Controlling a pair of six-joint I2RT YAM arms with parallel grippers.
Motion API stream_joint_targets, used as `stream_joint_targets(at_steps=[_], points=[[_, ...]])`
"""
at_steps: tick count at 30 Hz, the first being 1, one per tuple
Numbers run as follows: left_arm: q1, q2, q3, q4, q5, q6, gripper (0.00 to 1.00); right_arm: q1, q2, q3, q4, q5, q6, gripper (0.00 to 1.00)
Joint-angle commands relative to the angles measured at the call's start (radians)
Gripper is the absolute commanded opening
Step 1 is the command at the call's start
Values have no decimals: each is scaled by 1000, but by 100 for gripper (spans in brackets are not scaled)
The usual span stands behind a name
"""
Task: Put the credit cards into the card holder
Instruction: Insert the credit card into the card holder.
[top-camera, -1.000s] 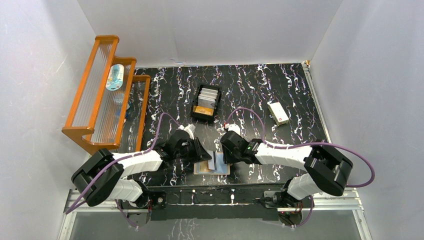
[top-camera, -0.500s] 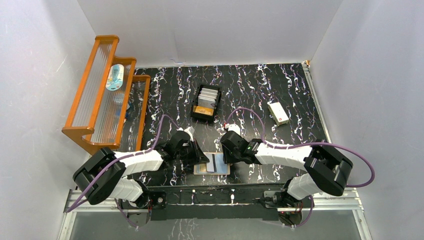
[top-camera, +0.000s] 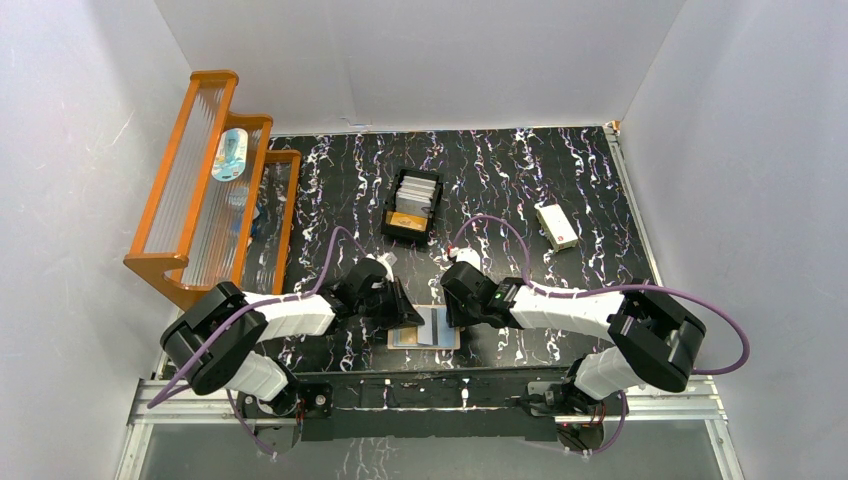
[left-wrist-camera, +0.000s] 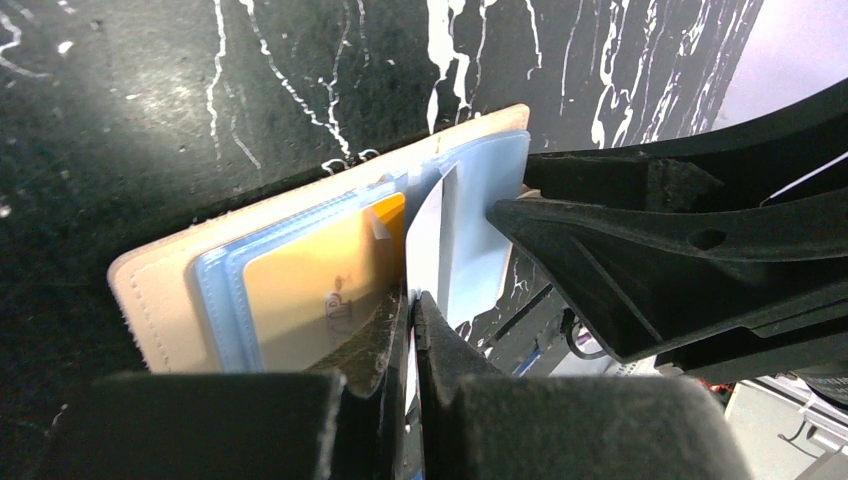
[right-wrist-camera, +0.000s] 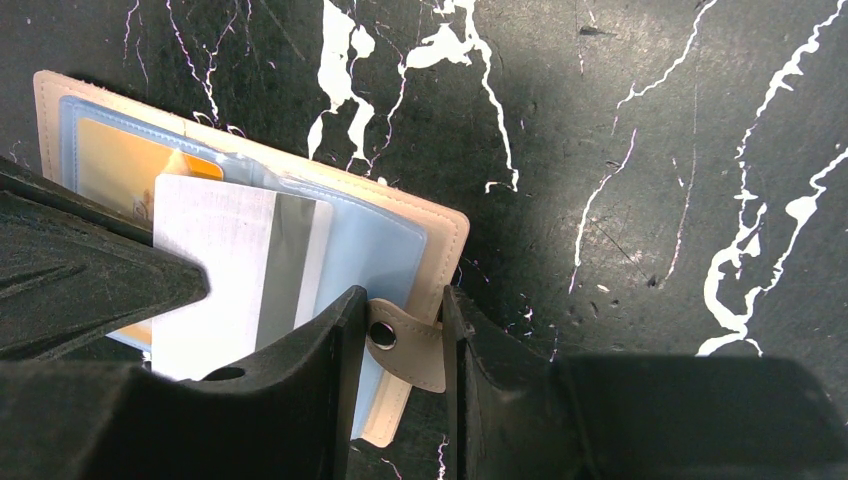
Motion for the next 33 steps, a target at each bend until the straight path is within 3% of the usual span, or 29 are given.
stream_joint_targets(at_steps=[1,6,11,15,33], points=[[-3,18,21,1,-20,27,0,4,16,2,26,-22,7,42],[-22,49,42,2,-38,20,2,4,-6,-20,62,0,15,41],[-26,29,106,-141,-98,65,23,4,-37,-1,36,19,21,42],[-26,-12,144,-230,-146,85,31,4,-78,18,-13,29,25,43],[-51,19,199,-287,-143,97,36,4,-92,-45,-21,50,63,43]])
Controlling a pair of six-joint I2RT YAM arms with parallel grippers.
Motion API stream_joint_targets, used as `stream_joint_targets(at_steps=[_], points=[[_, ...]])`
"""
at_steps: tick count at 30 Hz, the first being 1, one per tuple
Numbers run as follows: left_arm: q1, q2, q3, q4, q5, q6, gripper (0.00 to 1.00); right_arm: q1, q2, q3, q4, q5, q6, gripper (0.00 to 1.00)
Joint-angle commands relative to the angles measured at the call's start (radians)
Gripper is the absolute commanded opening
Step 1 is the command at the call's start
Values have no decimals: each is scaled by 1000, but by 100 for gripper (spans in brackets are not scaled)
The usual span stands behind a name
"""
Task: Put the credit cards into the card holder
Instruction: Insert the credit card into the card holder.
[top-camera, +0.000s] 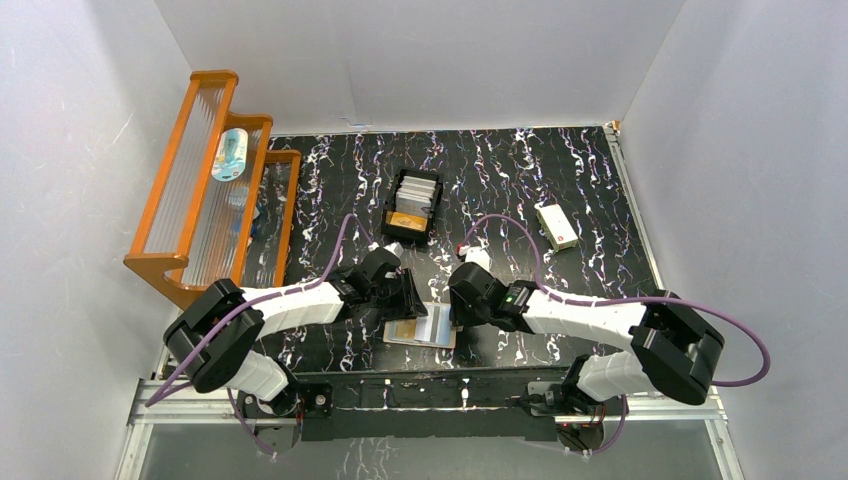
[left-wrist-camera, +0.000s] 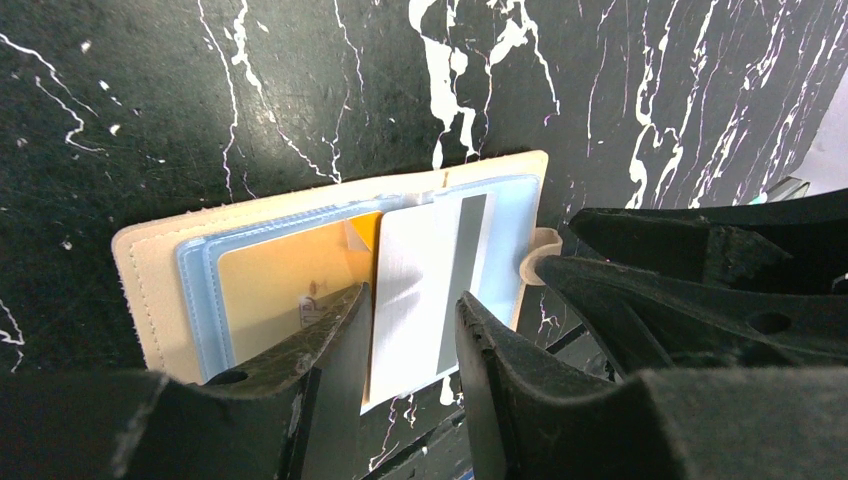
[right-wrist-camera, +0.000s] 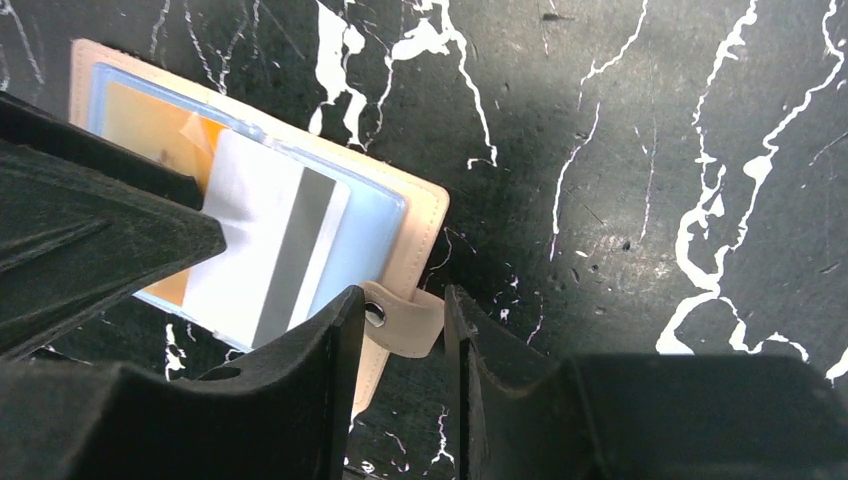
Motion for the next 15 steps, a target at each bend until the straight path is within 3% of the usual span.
stream_joint_targets(at_steps=[1,15], points=[[-23,9,33,-26,-7,6,36,4,16,-19,11,23,19,43],[-77,70,95,-14,-2,-11,34,4,19,-46,57,3,39,42]])
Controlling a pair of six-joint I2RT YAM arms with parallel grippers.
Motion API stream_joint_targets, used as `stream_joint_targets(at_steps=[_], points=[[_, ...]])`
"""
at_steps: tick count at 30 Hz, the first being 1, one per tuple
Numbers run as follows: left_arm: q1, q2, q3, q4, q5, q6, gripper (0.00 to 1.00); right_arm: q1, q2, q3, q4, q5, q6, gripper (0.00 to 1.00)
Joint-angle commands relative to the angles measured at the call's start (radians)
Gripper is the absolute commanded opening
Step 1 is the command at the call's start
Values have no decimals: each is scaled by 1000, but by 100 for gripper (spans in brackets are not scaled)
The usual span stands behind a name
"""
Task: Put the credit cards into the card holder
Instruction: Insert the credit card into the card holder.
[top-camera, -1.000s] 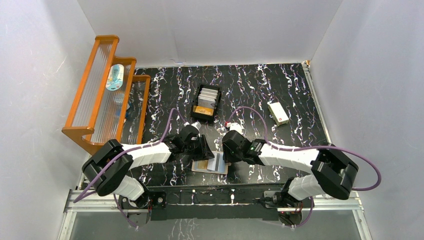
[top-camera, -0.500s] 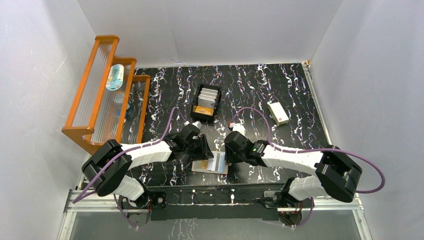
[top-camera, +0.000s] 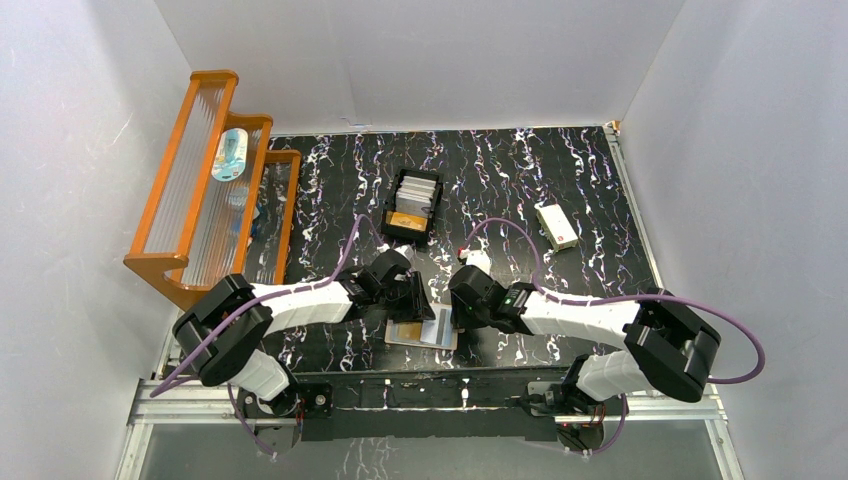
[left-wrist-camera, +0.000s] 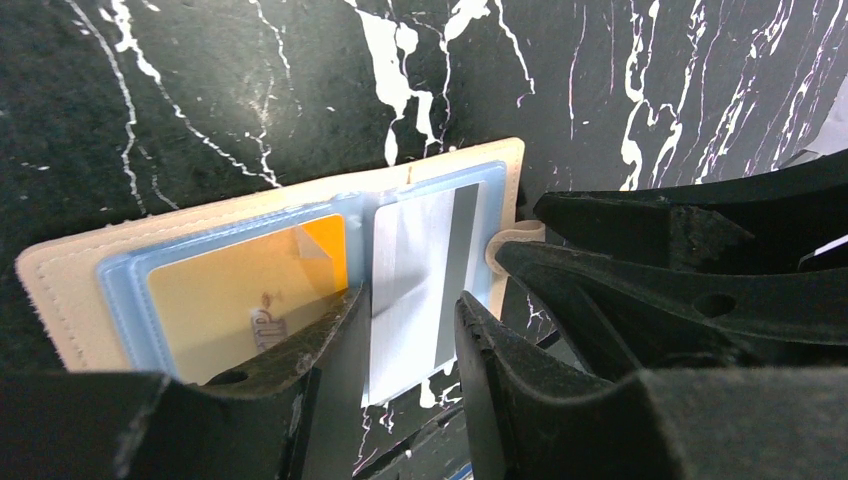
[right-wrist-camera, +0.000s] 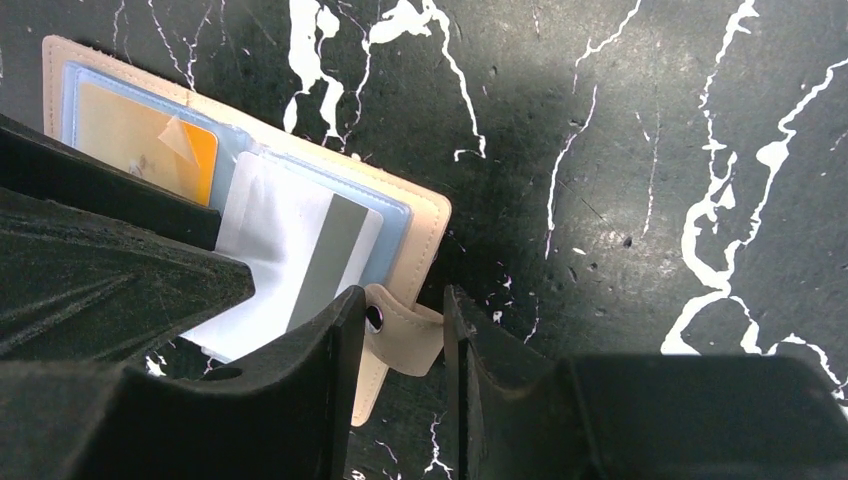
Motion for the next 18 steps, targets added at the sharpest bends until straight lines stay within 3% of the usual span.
stream_joint_targets(at_steps=[1,9,18], points=[[-23,16,49,-8,0,-7,34,4,-1,-13,26,7,21,42],[-32,-1,40,17,16,-51,34,4,7,7,22,20,1,41],[11,-132,75,-222,-116,-5,41,4,-111,69,-71,5,39,55]])
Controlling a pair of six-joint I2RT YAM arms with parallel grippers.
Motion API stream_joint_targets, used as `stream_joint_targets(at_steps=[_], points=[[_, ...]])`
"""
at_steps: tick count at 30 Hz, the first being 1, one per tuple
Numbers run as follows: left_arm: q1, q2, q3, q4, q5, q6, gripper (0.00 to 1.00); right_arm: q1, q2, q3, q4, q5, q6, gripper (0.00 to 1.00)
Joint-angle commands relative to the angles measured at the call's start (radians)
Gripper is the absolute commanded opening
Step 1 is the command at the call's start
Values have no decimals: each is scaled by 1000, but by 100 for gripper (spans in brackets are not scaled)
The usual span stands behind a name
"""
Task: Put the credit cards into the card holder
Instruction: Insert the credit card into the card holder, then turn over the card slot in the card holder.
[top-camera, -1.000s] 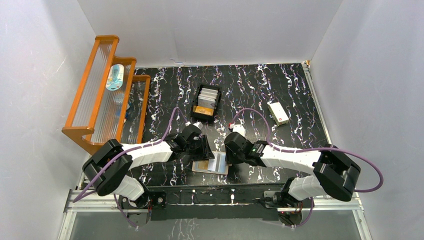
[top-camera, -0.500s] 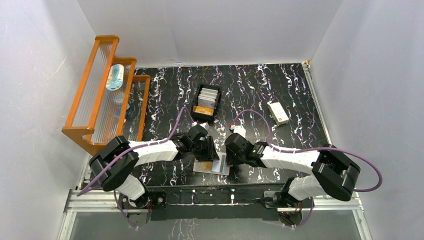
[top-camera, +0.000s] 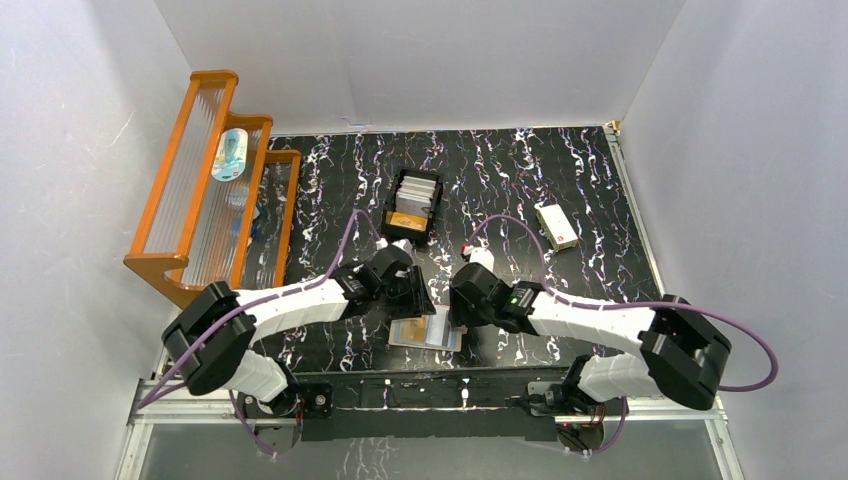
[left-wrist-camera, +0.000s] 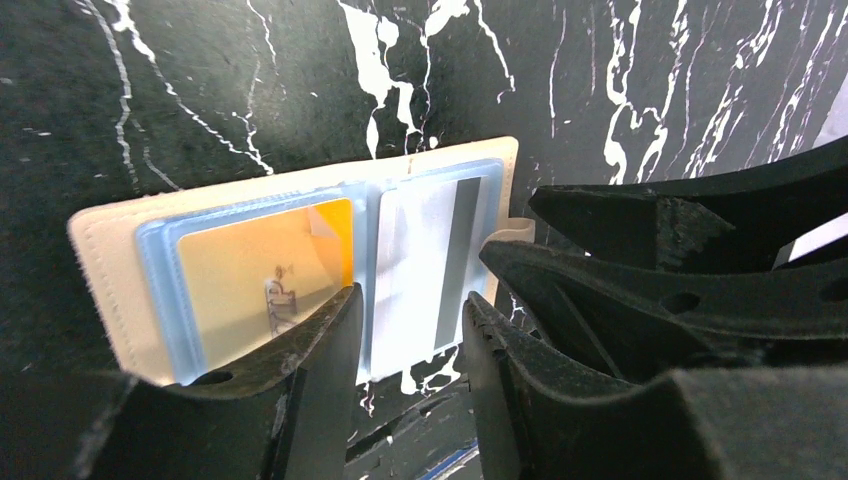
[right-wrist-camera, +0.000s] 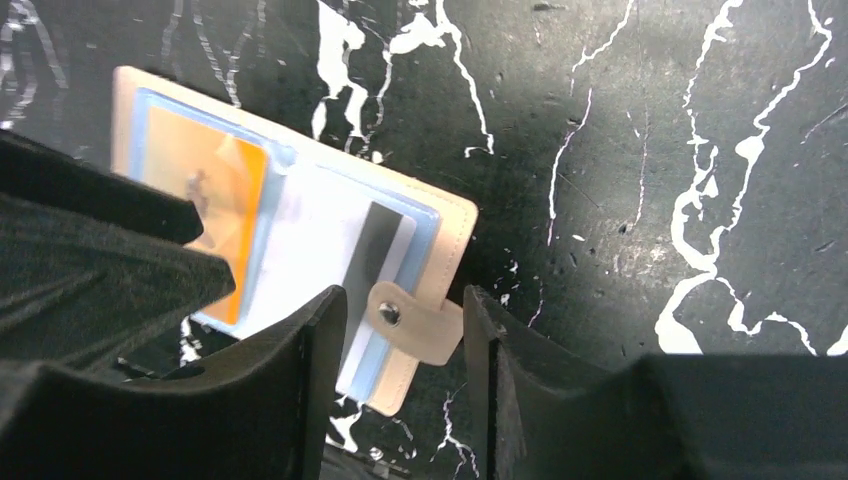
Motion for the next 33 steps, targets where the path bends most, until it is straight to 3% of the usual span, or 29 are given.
stream_joint_targets(at_steps=[1,10,21,33], points=[[35,-94,16,-118,-65,26,41,4,-87,58,-29,-16,35,56],[142,-163,-64,-209,-66,80,36,4,-138,2,74,-118,169,59],[147,-125,-131,-169,-2,76,37,5,-91,-48,111,-132,252,68],[147,-135,-170,-127,33,39,27,6,-21,-53,135,-135,267,72]])
